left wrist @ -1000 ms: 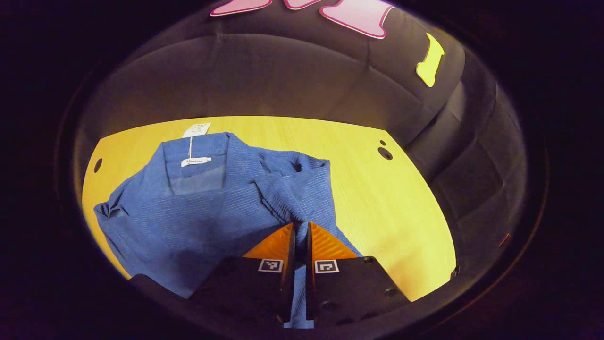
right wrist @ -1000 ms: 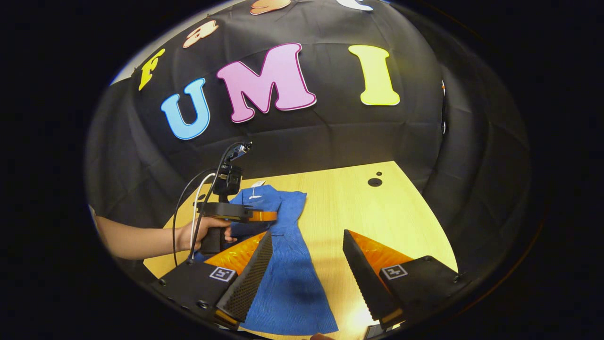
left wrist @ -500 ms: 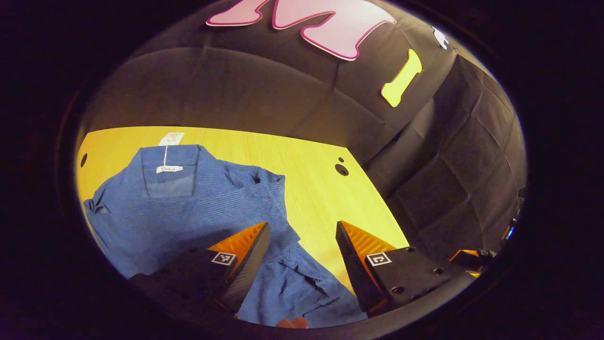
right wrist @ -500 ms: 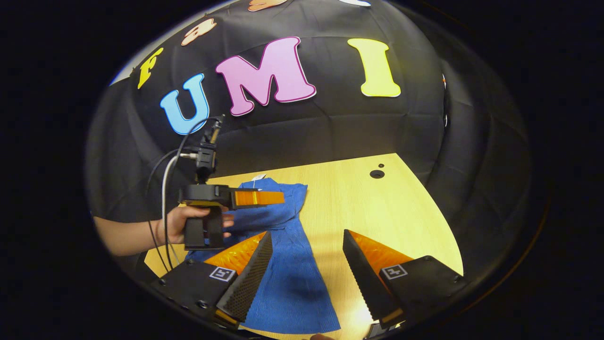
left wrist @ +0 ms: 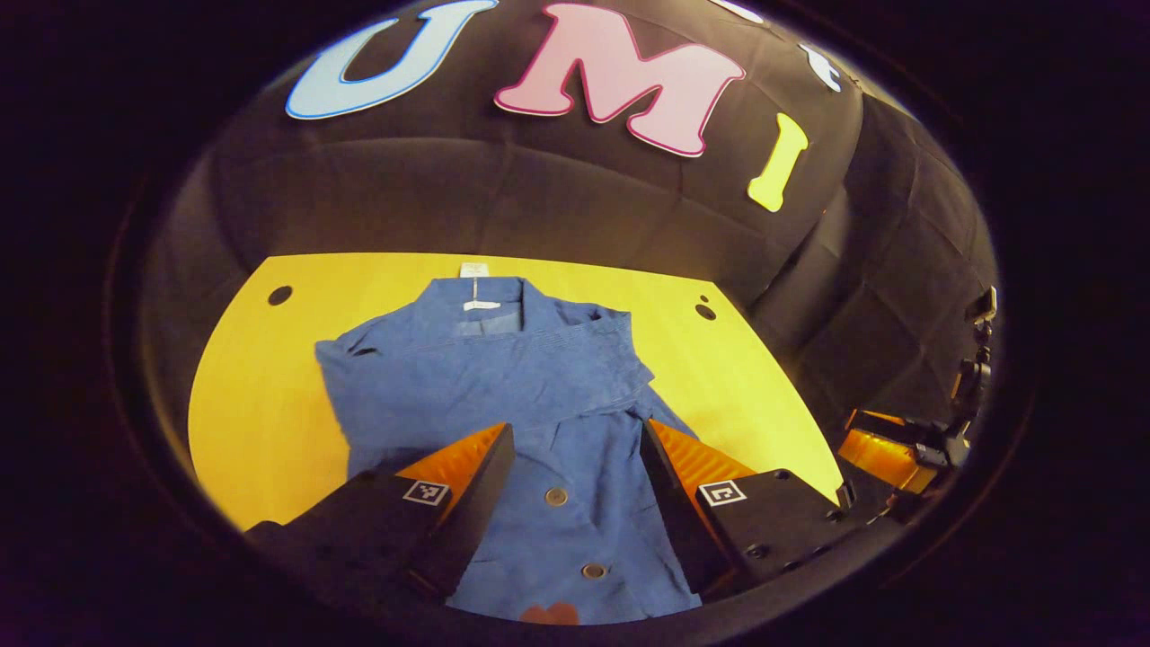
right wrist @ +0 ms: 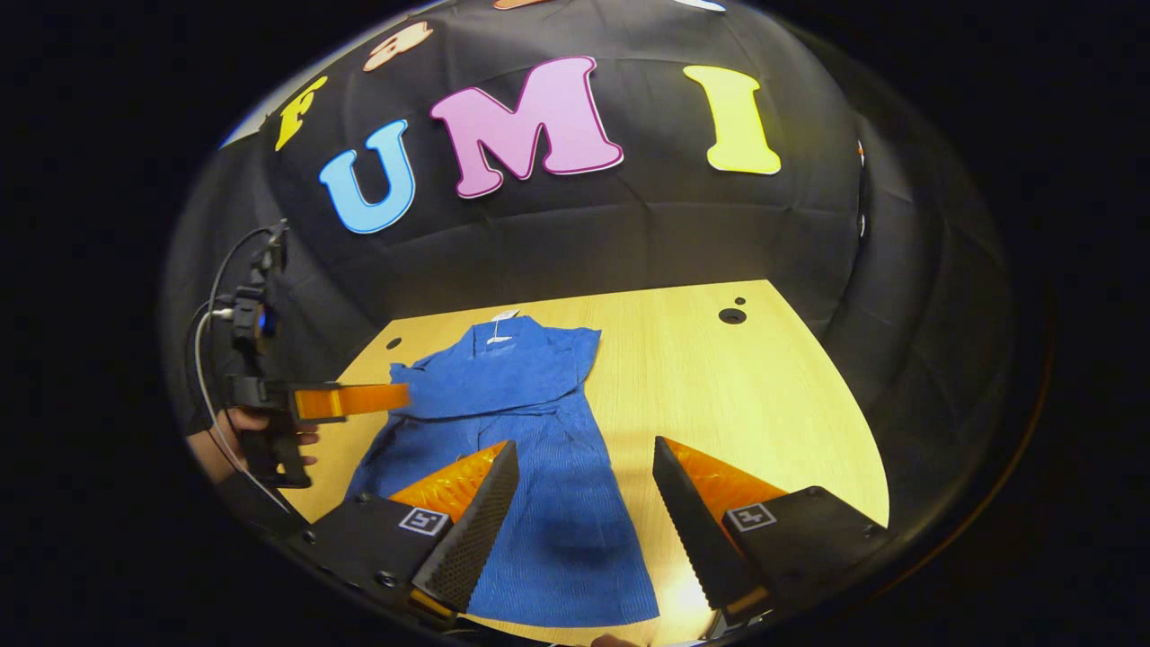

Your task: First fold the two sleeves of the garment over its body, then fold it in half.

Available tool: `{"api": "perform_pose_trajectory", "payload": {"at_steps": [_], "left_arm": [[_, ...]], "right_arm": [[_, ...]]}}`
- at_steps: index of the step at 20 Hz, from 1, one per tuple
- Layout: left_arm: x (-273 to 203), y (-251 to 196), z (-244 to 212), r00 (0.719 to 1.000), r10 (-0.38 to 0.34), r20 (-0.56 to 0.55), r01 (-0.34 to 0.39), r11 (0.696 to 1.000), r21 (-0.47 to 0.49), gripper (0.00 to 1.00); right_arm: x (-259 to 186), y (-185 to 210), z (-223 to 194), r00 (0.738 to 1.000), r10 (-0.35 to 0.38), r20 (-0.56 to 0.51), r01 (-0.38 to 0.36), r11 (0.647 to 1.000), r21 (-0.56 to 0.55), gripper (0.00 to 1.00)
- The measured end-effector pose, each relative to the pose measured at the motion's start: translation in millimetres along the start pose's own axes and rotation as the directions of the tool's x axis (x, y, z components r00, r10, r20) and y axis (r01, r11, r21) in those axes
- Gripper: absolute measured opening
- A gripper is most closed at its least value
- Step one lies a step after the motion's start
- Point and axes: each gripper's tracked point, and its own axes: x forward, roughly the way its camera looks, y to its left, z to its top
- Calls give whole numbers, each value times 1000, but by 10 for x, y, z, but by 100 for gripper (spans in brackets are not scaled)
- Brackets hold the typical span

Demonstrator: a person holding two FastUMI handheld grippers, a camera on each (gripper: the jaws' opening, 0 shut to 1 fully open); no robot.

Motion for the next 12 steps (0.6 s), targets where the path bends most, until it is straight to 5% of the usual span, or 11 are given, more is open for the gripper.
{"api": "perform_pose_trajectory", "payload": {"at_steps": [5,12], "left_arm": [[-707,459,-803,986,163,-28,-164,984,-64,83],[-1039,735,-1535,961,254,-105,-269,948,-169,83]], "right_arm": [[-95,131,-246,1000,-1,-31,-1,999,-49,96],[-182,291,-546,996,-19,-84,11,996,-89,96]]}}
